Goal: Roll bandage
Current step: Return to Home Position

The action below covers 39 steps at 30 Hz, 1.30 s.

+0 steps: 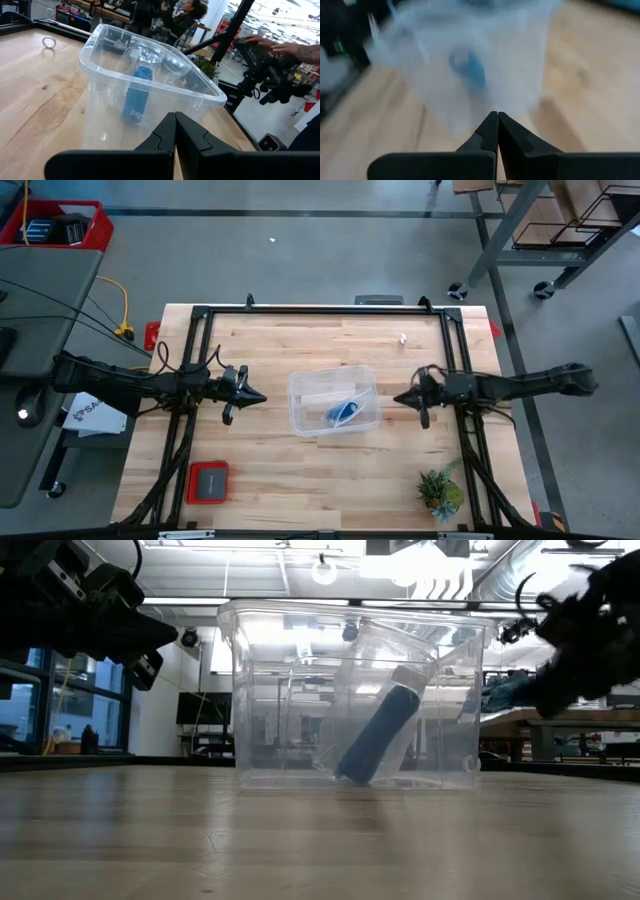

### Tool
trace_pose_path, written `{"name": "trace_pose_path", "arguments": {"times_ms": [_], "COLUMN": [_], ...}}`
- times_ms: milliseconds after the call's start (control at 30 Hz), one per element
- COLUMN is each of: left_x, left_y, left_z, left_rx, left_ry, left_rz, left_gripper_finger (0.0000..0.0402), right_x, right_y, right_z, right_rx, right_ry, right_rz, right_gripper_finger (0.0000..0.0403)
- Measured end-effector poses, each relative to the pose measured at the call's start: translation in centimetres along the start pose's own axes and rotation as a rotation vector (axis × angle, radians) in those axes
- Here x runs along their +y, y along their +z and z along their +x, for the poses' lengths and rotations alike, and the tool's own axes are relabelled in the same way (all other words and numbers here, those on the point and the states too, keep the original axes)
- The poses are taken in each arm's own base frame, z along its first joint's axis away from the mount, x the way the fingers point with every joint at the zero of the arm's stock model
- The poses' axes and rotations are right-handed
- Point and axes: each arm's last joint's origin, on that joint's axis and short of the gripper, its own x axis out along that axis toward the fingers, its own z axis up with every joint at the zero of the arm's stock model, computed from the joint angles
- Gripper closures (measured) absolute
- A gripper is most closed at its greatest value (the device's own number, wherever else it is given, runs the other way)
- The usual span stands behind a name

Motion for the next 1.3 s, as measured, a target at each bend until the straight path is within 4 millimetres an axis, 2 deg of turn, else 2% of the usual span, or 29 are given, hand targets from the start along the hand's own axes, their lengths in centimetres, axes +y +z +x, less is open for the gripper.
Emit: {"name": "trace_pose_path", "arguments": {"times_ms": [267, 533, 1300], "left_x": [0.0, 0.1, 0.1], "left_y": [0.0, 0.0, -0.1], "left_z": [0.0, 0.0, -0.3], "left_rx": [0.004, -0.001, 0.014], "left_ry": [0.001, 0.014, 0.021], "left_rz": [-0.001, 0.0, -0.003], "left_gripper_finger": [0.0402, 0.0402, 0.0402], "right_x": [-0.7, -0.8, -0.8], "right_y": [2.2, 2.9, 2.7], "right_z": [-2.0, -3.0, -2.8], "right_rx": [-0.291, -0.418, -0.387], "right_ry": [-0.031, -0.02, -0.023], "right_rz": [0.046, 0.054, 0.052], "right_gripper_finger": [0.0403, 0.0403, 0.0403]}}
